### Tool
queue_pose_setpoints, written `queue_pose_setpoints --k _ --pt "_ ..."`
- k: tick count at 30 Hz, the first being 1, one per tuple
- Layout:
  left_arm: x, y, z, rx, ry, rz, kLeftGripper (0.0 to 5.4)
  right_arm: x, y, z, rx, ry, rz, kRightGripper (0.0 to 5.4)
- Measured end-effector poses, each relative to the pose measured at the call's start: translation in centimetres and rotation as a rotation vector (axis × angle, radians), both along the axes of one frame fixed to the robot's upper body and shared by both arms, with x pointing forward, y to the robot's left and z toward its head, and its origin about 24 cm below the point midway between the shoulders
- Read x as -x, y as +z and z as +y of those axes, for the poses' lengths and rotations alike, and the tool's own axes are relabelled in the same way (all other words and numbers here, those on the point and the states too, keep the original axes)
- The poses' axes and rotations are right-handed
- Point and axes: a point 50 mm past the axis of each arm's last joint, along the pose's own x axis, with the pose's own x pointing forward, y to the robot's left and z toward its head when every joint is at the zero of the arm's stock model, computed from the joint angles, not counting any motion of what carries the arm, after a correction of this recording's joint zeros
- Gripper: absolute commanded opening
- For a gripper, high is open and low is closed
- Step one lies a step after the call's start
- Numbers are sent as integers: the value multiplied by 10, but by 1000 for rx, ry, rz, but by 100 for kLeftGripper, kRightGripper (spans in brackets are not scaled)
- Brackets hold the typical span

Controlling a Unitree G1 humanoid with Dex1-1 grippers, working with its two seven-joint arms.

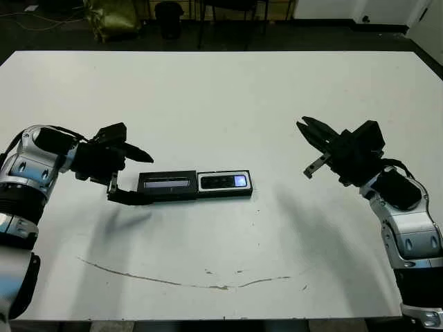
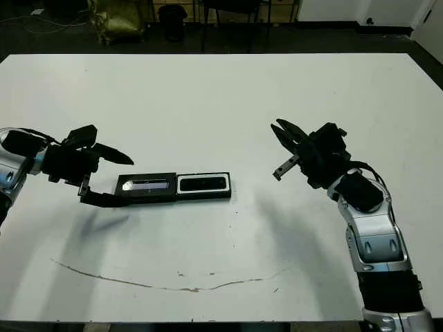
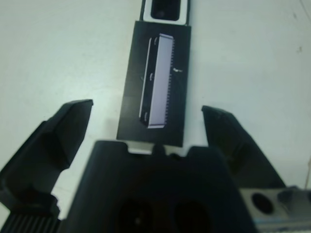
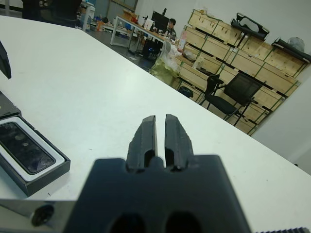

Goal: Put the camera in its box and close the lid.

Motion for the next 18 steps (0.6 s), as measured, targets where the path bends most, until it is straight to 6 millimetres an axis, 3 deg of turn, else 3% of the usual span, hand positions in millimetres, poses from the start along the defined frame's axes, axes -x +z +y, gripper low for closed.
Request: queue_pose_setpoints --k 18 --pt "2 -10 1 7 20 32 537 0 0 0 1 -5 10 0"
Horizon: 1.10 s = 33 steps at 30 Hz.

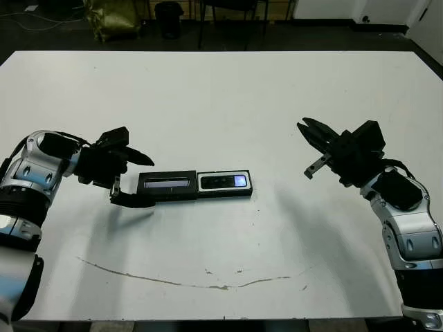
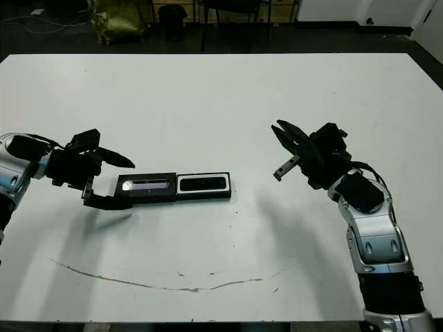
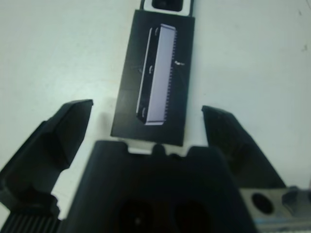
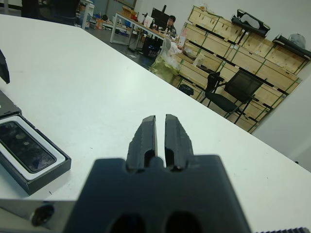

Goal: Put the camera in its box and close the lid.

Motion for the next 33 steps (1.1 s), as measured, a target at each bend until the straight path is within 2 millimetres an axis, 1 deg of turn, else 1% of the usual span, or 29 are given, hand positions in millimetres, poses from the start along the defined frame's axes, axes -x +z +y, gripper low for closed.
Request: queue_pose_setpoints --k 12,15,22,25,29,33 --pt "3 -9 1 32 53 40 537 0 -1 -1 3 0 9 0" --pt "2 -12 1 59 97 58 500 0 -1 -1 3 2 5 0" --pt "4 -20 0 115 188 71 330 0 -2 -2 3 0 10 0" --pt "6 -22 3 150 209 69 274 0 -2 -2 6 -1 10 0" --pt "7 -23 4 161 210 71 242 0 -2 -2 7 -1 11 0" --pt "6 -23 5 166 197 78 240 0 -2 -3 4 -2 13 0"
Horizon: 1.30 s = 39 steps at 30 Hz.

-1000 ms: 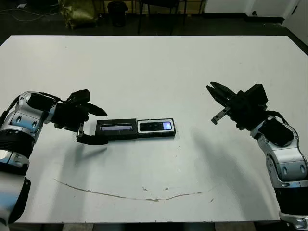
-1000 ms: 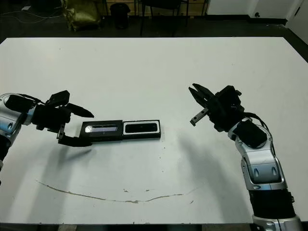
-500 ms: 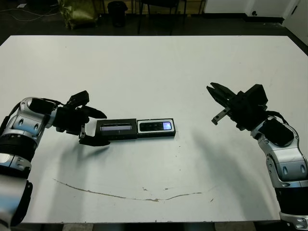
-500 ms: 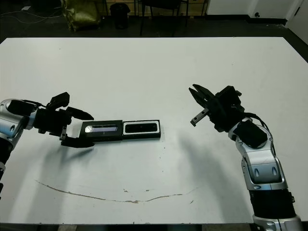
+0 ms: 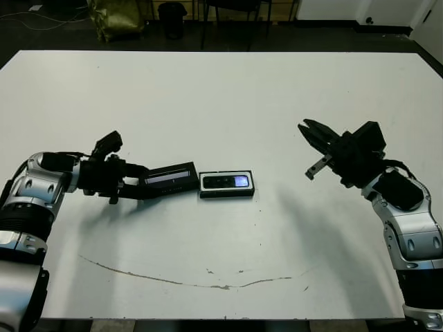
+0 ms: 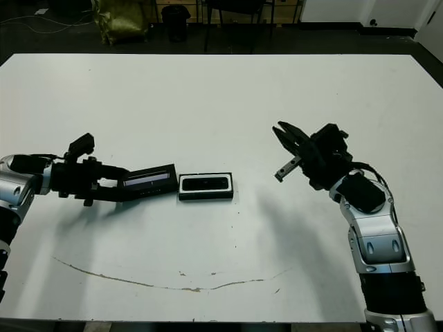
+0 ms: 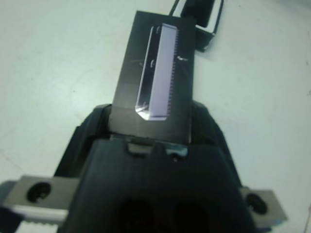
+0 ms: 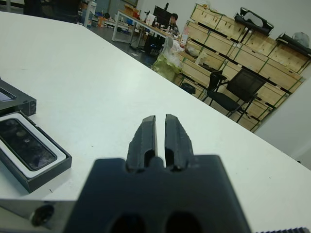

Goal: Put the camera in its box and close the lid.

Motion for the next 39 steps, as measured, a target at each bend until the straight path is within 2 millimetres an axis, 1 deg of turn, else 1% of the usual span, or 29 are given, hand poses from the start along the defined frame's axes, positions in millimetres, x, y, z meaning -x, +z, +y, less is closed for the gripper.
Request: queue_pose_setpoints --k 7,9,14,18,21,25,29,32,39 --pt "1 3 2 3 -37 17 239 0 0 0 2 -5 5 0" --pt "0 9 3 24 -12 3 239 0 -1 -1 2 -5 4 0" --pt "-7 46 5 116 61 -190 239 -1 -2 -1 3 -7 6 0" --pt "-7 74 0 123 58 -260 239 -1 -2 -1 2 -6 8 0" --pt "-6 86 -4 100 57 -255 239 -1 -3 -2 1 -7 13 0" --pt "-9 96 -17 61 24 -263 239 -1 -3 -2 1 -9 18 0" --pt "-14 99 -31 -3 -31 -268 239 -1 -4 -2 3 -12 21 0" --pt "-18 96 -44 -34 -74 -251 239 -1 -3 -1 3 -10 18 0" --pt "-23 71 -64 -46 -139 -165 239 -1 -5 1 -20 -22 13 0"
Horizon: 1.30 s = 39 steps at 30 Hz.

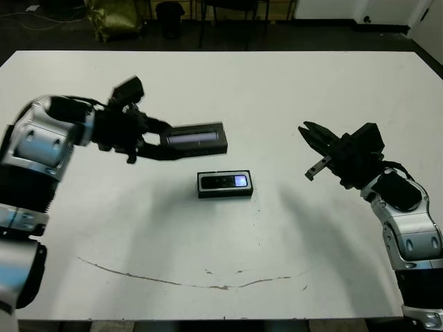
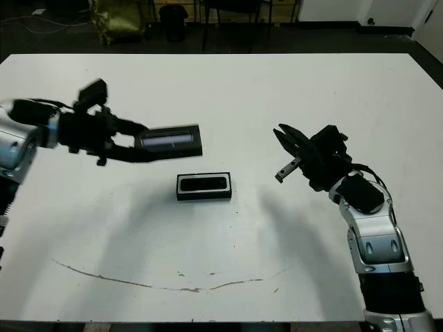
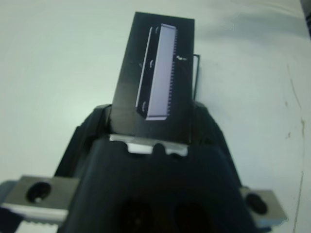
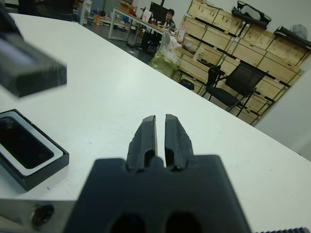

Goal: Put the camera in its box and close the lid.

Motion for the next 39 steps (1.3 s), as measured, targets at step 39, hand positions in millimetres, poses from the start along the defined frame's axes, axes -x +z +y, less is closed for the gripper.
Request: queue_pose_setpoints --k 39 --pt "2 -40 -50 6 -36 163 239 -2 -1 0 -71 -50 -23 0"
